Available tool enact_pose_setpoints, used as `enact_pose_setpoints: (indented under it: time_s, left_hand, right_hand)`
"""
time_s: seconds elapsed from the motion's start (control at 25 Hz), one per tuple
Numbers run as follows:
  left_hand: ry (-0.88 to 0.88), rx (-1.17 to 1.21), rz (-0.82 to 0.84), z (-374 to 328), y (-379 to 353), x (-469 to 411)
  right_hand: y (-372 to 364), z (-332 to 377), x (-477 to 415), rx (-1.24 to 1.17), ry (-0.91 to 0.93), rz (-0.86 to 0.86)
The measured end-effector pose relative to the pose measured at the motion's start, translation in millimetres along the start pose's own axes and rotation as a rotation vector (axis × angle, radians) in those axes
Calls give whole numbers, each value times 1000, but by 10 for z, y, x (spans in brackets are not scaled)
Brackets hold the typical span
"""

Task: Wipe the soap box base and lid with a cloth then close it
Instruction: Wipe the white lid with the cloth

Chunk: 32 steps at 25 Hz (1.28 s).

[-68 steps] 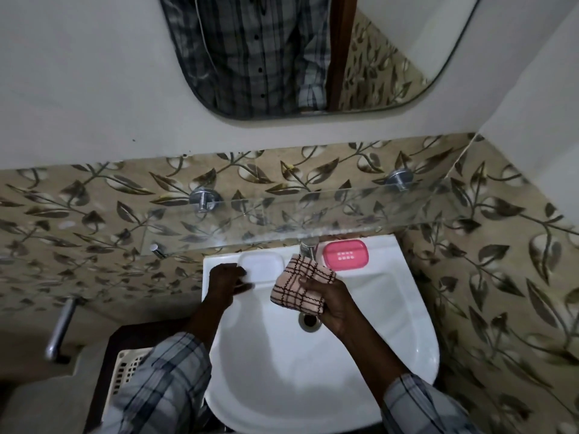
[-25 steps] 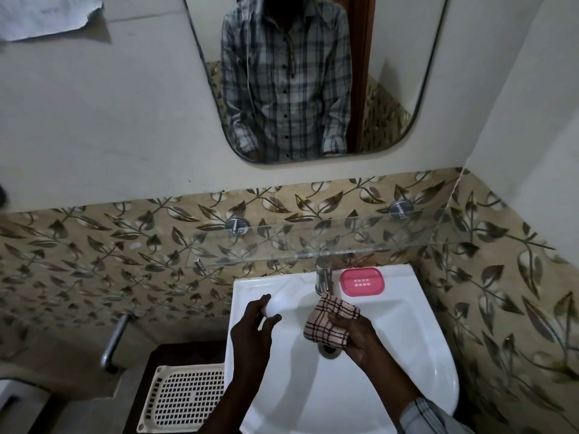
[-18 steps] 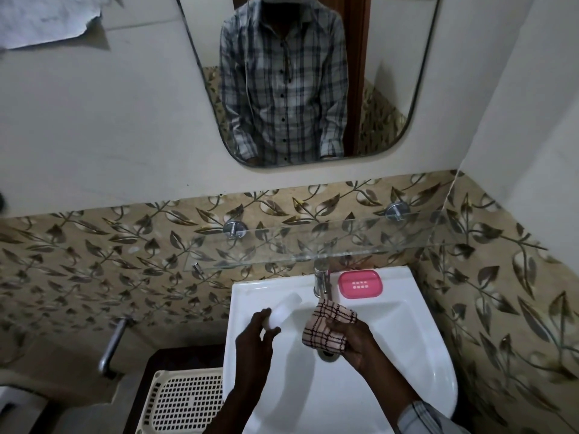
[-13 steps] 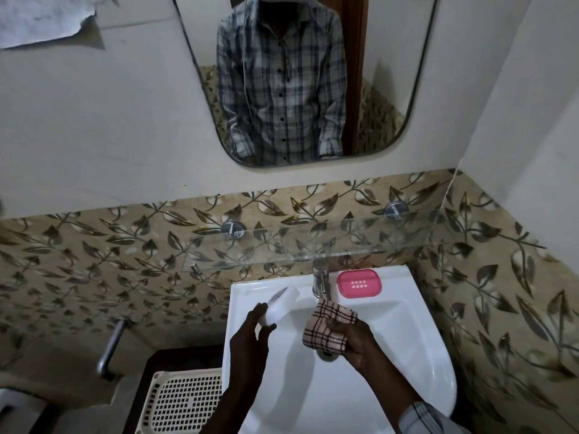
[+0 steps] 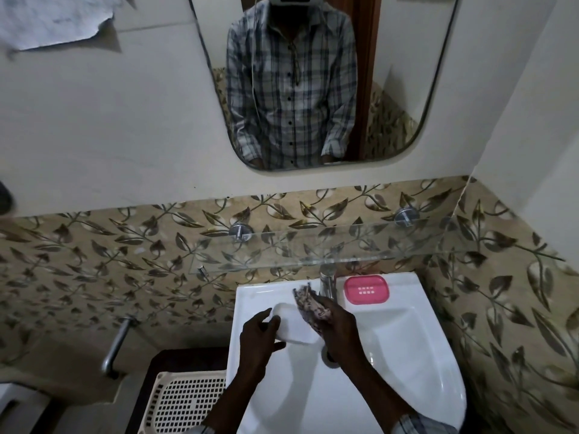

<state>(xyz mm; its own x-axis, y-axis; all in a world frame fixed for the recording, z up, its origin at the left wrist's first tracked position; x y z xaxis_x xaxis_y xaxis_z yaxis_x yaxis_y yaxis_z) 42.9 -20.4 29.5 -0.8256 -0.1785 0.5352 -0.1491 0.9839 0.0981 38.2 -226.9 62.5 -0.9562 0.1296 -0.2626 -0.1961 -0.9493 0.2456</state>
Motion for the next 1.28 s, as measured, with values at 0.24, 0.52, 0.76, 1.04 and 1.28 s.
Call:
enact_pose_setpoints:
  time_s: [0.24, 0.52, 0.76, 1.04, 1.28]
  left_hand:
    - [60, 33, 27, -197, -137, -121]
    - [724, 447, 473, 216, -437, -100]
    - [814, 263, 722, 133, -561, -35]
    - [747, 97, 706, 43, -552, -56]
    - [681, 143, 590, 97, -666, 71]
  right_hand:
    - [-494, -25, 232, 515, 259, 483]
    - [-361, 130, 219, 520, 643, 351]
    - [-427, 188, 285, 554, 855, 638]
    - [-405, 146, 162, 481, 729, 628]
    - [-401, 300, 288, 494, 787, 526]
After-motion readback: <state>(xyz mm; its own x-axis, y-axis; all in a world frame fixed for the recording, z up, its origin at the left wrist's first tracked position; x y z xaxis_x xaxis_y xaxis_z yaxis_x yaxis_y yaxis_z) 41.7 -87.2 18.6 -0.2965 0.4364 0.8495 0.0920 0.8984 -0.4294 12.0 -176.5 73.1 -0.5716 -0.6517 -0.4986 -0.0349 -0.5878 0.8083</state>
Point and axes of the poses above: each hand's wrist, its own x-axis away from the middle knuckle, its own y-axis out of the back of the hand, z = x × y, the point moved 8 cm from there along -x, towards the middle knuckle, and after that the axes turned 11 degrees about y, right-handed, at the moved point
